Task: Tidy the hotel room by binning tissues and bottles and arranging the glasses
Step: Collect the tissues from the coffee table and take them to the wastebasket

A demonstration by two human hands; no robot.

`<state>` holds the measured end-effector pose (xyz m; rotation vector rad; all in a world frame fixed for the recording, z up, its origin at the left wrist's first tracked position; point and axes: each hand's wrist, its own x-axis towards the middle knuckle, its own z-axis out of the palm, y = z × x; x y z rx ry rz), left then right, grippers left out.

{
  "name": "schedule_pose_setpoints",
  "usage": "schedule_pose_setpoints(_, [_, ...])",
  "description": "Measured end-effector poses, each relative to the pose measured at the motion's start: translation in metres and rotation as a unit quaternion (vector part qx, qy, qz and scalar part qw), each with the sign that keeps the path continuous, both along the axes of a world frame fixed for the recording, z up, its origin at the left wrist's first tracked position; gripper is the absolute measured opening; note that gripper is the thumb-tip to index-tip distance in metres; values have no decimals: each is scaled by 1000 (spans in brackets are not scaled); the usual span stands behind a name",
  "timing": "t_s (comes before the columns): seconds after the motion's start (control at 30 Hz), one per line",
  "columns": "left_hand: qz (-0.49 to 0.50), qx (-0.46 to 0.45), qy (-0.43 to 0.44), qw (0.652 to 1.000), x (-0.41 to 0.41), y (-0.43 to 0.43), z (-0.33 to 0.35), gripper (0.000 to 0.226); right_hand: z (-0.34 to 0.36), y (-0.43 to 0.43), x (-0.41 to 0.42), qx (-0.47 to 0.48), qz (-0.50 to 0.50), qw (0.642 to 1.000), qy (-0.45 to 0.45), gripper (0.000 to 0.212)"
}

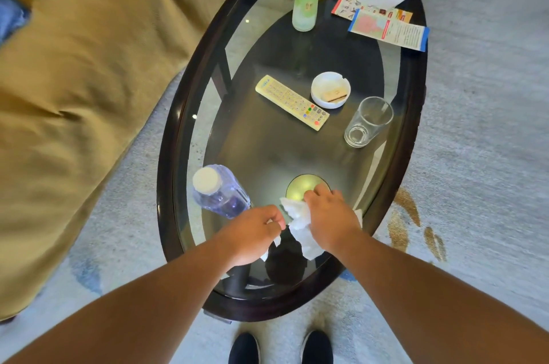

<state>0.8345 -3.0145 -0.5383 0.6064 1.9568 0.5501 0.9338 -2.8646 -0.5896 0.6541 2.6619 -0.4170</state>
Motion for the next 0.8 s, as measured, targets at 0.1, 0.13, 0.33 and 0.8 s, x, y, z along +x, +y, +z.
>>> schedule_pose_setpoints(0.1, [-6,1,3,1000,2,2,3,19,7,-4,7,-63,-60,996,16,36])
schedule_pose_setpoints(0.13, [-7,2,4,1000,3,3,5,19,11,-4,9,-80,-89,992,29,34])
schedule_pose_setpoints(0.33, [-1,36,38,999,8,15,42,19,56,2,20,-121,-129,978,110,14])
schedule_pose_setpoints(0.8, [-48,165,98,980,18,48,221,20,274,23,50,-238,-260,923,152,17])
